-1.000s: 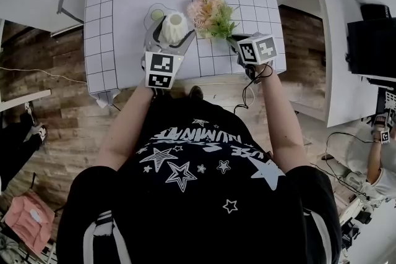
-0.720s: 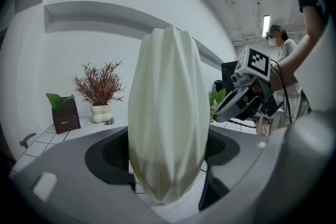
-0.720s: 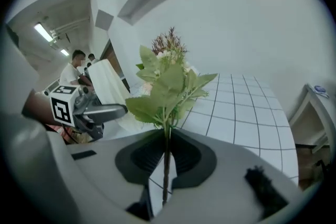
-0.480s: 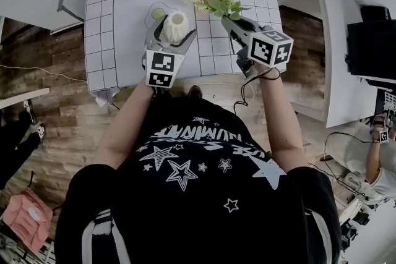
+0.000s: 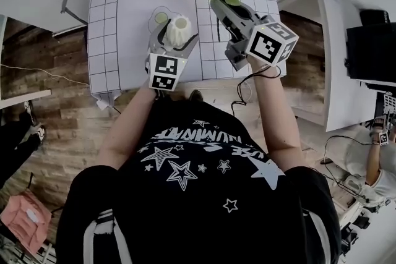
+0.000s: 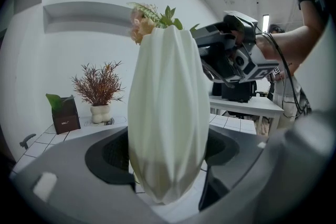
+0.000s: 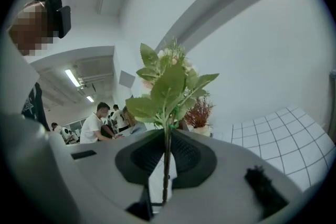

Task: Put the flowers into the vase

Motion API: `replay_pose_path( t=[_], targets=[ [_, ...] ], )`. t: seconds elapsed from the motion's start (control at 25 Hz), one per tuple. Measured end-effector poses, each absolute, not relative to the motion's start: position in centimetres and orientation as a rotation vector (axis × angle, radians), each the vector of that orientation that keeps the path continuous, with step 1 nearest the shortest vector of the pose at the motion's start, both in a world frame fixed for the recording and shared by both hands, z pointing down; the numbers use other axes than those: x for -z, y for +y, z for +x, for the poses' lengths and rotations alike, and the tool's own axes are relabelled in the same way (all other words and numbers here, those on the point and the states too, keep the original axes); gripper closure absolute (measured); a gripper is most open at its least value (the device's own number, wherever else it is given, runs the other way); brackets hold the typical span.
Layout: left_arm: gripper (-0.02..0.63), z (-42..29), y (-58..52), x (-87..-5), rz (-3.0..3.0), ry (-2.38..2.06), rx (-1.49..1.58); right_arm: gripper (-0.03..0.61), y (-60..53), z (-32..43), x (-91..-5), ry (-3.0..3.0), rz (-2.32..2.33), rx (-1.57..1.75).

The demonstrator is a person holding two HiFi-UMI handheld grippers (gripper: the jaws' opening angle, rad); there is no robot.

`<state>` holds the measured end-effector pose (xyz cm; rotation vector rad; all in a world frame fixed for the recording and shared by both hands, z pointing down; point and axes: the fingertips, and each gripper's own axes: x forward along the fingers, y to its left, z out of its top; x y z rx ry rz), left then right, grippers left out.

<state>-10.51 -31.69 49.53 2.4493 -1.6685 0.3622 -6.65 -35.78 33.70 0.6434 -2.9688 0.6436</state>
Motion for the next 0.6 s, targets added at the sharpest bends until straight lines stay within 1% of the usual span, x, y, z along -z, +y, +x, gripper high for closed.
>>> replay_pose_path(
  t=[0.24, 0.36, 0.6],
  targets=[
    [0.227, -10.5, -31.8, -49.6, 2.45, -1.665, -0.364, 0.535, -35.2, -9.2, -27.6, -3.147, 0.538, -0.684],
    [0.229, -10.5, -31.8, -49.7, 2.45, -1.665, -0.366, 0.535, -34.7, -10.6, -25.2, -3.214, 0.47, -0.641],
    [0.227, -10.4, -31.7, -49.7, 2.467, -1.64, -0.373, 0.535, -33.8, -13.3, -23.8, -3.301, 0.367, -0.56]
  ],
)
